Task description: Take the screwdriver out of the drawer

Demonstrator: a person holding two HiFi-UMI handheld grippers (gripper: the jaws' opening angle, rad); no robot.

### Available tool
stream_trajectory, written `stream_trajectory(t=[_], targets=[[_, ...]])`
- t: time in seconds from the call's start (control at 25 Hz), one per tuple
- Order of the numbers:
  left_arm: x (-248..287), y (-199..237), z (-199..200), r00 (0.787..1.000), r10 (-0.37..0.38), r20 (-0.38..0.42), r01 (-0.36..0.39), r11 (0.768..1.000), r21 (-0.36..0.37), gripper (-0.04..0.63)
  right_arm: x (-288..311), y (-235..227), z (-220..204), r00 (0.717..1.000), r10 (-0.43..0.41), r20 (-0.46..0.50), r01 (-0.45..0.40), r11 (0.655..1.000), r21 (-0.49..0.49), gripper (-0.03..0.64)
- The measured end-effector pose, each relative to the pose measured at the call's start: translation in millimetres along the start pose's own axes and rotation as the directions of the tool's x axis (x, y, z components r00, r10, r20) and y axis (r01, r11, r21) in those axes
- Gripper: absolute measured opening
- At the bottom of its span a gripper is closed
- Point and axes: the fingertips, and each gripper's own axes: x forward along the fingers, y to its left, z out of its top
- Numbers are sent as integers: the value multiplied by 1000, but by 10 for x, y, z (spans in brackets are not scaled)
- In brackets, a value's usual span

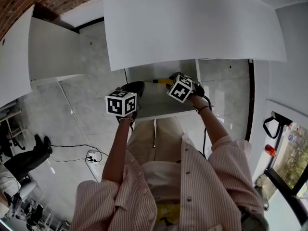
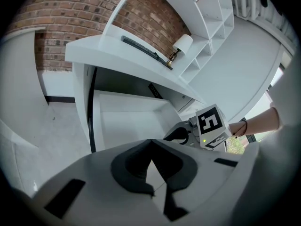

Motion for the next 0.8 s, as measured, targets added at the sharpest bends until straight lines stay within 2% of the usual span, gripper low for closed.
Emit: stream_trajectory(t=[0.36,0.48,0.8], targets=[[45,46,-25,1000,0,-15,-1,1000,-22,-2,225,-17,-124,998,-10,-70,7,999,-51,124],[69,32,-65,1000,-5,-18,5,1000,-30,-2,263,-37,-167,996,-37,-82,32,997,-68,123],[55,3,-29,1000,-16,10,16,999,-50,-2,264,-30,-201,994,-39,-104,25,992,-126,80]])
